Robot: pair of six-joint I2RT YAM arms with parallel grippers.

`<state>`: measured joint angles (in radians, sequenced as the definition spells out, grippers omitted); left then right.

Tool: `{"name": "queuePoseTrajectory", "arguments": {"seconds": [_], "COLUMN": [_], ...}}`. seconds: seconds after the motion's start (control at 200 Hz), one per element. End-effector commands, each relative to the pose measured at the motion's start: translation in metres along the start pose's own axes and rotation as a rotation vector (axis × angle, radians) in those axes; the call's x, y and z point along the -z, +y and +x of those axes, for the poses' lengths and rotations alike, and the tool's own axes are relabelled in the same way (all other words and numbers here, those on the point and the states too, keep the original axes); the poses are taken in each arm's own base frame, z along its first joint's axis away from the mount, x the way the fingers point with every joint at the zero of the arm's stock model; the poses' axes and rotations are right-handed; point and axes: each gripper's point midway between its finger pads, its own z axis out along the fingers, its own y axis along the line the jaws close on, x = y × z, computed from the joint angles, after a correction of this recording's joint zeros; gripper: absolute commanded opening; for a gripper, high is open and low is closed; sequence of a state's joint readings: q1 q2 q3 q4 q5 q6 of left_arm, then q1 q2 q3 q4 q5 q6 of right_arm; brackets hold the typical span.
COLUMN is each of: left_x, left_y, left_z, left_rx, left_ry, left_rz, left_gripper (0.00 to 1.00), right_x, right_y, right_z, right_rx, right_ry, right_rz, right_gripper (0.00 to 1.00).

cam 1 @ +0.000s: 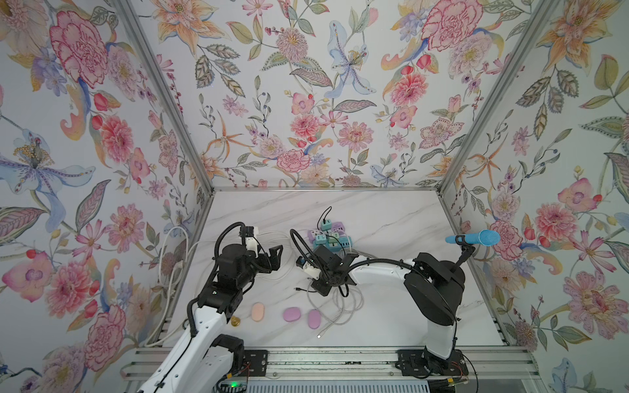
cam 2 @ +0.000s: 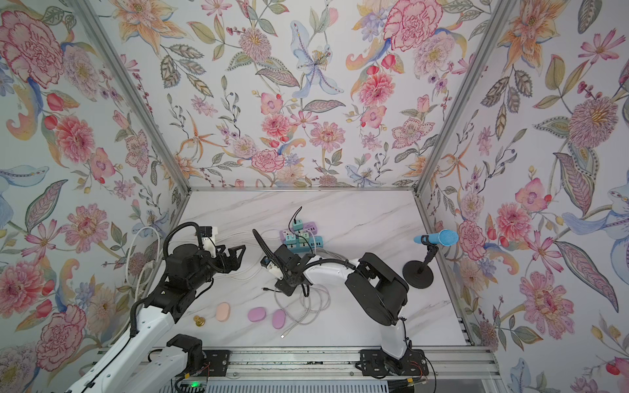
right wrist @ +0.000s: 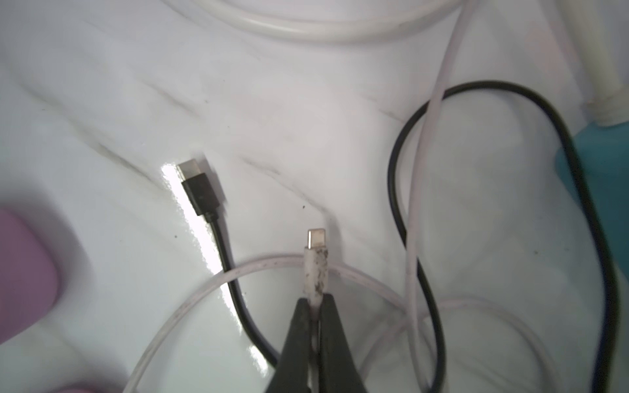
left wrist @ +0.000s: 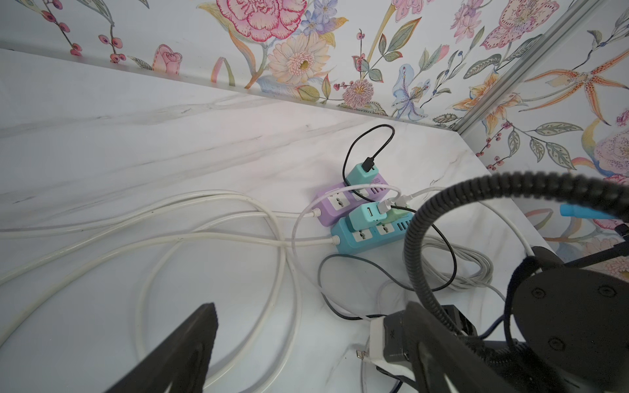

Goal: Charge the bluetooth headset
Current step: Pick up the charging cable from the center of the board.

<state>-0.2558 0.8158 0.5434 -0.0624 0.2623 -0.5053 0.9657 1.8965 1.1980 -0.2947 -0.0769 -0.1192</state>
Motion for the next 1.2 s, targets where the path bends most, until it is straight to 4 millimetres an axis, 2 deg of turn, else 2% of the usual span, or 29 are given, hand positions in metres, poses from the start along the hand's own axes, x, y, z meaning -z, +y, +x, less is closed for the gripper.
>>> {"name": "queuePoseTrajectory", "arguments": {"seconds": [0.0,0.265,0.385,0.49,0.635,0.75,0.891,0.996,1.071,1.196], "left_x": [-0.001,-0.004,-0.007,-0.005,-0.003,-0.013,-0.022,-0.024,-0.023,-0.023], "left_y": [-0.01,-0.049,-0.073,-0.093,-0.111,-0.112,-0.113,-0.115,-0.122,-0.133], "left_z": [-0.018,-0.06,-0.08,-0.098,-0.111,-0.103,-0.082,-0.07,-0.065,-0.062], "left_rx": [-0.023,-0.041,0.007,0.096,0.192,0.234,0.268,0.274,0.272,0.273], "left_ry": [-0.046,-0.136,-0.165,-0.198,-0.188,-0.12,-0.034,0.009,0.026,0.04], "left_rz": [0.052,0.24,0.373,0.502,0.622,0.62,0.615,0.6,0.617,0.647], "left_gripper": [0.88,0.87,0.89,0.91,0.91,0.88,0.86,0.77,0.68,0.66], "right_x": [0.05,0.147,0.174,0.191,0.2,0.198,0.198,0.2,0.198,0.199], "right_y": [0.003,-0.015,-0.032,-0.038,-0.044,-0.049,-0.048,-0.048,-0.049,-0.044], "right_z": [-0.038,-0.087,-0.094,-0.098,-0.099,-0.102,-0.111,-0.116,-0.119,-0.126], "right_rx": [-0.095,-0.234,-0.316,-0.291,-0.178,-0.109,-0.095,-0.081,-0.077,-0.07], "right_ry": [-0.153,-0.443,-0.542,-0.594,-0.58,-0.543,-0.562,-0.582,-0.579,-0.604], "right_rz": [-0.072,-0.102,-0.1,-0.018,0.239,0.398,0.429,0.443,0.447,0.426], "right_gripper": [0.0,0.0,0.0,0.0,0.0,0.0,0.0,0.0,0.0,0.0]}}
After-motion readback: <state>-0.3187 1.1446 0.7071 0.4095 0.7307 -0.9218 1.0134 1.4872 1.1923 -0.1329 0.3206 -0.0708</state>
